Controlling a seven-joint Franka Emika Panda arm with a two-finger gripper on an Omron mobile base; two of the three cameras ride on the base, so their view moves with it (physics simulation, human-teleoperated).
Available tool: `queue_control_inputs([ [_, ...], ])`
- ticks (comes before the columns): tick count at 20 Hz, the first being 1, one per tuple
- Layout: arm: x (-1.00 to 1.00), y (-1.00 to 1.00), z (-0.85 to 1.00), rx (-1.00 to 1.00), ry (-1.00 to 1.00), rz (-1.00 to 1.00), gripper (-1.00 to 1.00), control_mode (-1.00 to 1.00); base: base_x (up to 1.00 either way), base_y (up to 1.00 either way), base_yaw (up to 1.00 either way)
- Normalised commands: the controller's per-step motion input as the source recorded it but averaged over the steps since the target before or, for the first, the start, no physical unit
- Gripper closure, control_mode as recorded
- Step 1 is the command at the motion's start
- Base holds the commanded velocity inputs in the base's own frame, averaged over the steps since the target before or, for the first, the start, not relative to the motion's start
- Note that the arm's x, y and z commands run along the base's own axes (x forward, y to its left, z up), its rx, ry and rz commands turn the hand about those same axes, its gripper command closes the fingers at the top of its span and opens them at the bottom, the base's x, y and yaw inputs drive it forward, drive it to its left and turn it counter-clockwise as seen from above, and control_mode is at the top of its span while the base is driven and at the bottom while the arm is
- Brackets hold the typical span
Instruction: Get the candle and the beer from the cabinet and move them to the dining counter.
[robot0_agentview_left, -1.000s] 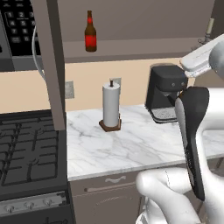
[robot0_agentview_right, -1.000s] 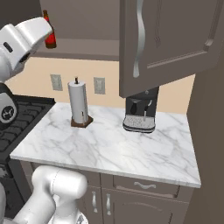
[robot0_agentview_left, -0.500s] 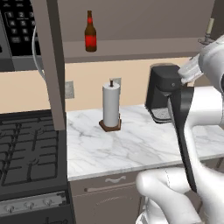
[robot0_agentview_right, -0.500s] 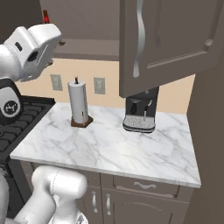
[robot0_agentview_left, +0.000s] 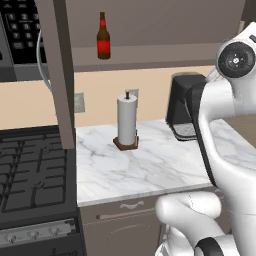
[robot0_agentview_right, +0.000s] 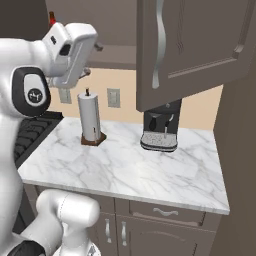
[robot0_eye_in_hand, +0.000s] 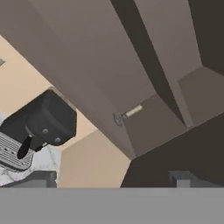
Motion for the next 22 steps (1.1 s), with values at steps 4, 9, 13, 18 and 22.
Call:
queue_control_inputs([
  [4,0.02,-0.32,-0.35,-0.07,0.09,-0.18,-1.0,-1.0,0.0,0.0,0.0],
  [9,0.34,-0.33,-0.27,-0.07,0.1,-0.17,-1.0,-1.0,0.0,0.0,0.0],
  [13,0.51,-0.35,-0.05,-0.07,0.07,-0.15,-1.0,-1.0,0.0,0.0,0.0],
  [18,0.53,-0.37,0.0,-0.06,0.07,-0.14,-1.0,-1.0,0.0,0.0,0.0],
  [22,0.36,-0.47,0.0,-0.05,0.07,-0.14,-1.0,-1.0,0.0,0.0,0.0],
])
